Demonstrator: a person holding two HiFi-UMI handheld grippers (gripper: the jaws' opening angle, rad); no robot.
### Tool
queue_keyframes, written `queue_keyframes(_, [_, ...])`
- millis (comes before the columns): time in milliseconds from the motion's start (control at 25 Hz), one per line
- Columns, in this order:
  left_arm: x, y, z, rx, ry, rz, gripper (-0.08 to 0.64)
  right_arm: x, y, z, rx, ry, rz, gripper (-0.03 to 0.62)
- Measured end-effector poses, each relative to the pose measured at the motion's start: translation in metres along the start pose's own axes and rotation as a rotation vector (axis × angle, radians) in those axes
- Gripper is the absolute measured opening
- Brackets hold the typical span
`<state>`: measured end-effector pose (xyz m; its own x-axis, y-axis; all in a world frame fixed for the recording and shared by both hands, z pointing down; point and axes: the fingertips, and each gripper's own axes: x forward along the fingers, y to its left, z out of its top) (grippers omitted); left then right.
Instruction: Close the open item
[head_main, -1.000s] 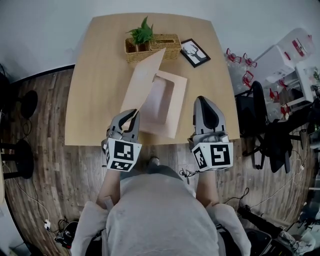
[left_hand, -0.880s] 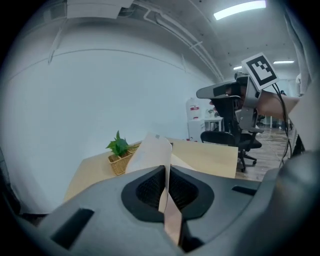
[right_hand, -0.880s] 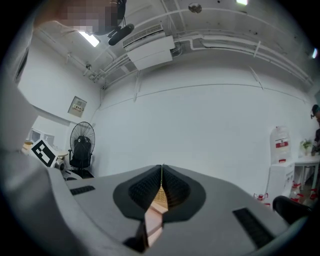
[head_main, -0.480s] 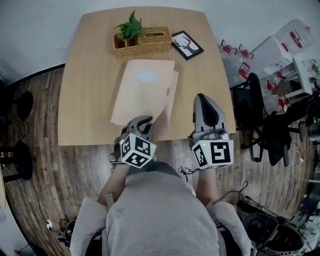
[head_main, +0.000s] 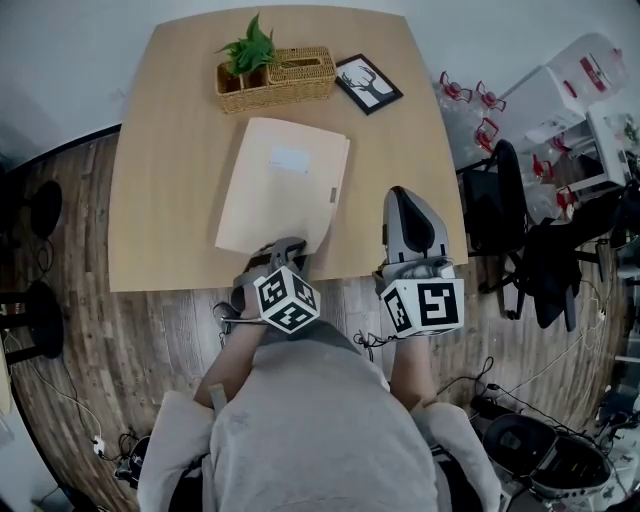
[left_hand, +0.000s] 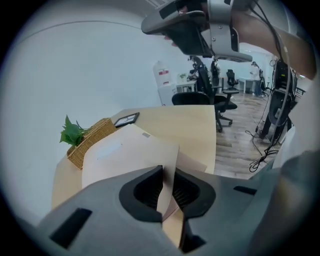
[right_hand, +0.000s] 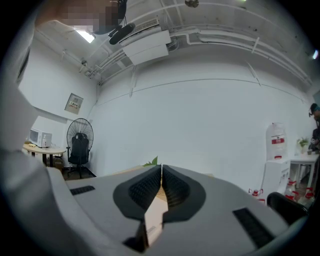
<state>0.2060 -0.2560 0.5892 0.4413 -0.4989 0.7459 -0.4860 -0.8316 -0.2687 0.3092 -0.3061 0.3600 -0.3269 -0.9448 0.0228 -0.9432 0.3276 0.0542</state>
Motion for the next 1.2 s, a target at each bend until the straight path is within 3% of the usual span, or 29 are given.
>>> queue_keyframes(680, [0.017,-0.017,-0.012,0.476,0.325,-0.071,0.034,0.010,-0.013,-0.004,0.021,-0.009,0.024,0.014])
queue_keyframes(760, [0.017,-0.016,-0.011,0.441,0.313,-0.091,0.037,0.010,-0.012,-0.003,0.020,-0.010,0.026,0.014])
queue_keyframes(920, [0.010,-0.015,-0.010,0.280,0.225,-0.162,0.071,0.010,-0.010,-0.001,0.021,-0.012,0.025,0.014])
queue_keyframes(1120, [0.004,-0.021,-0.011,0.302,0.137,-0.185,0.110,0.009,-0.008,-0.002,0.026,-0.007,0.022,0.014])
queue_keyframes(1200, [0.002,-0.025,-0.012,0.289,0.114,-0.228,0.133,0.009,-0.007,-0.002,0.029,-0.006,0.021,0.014])
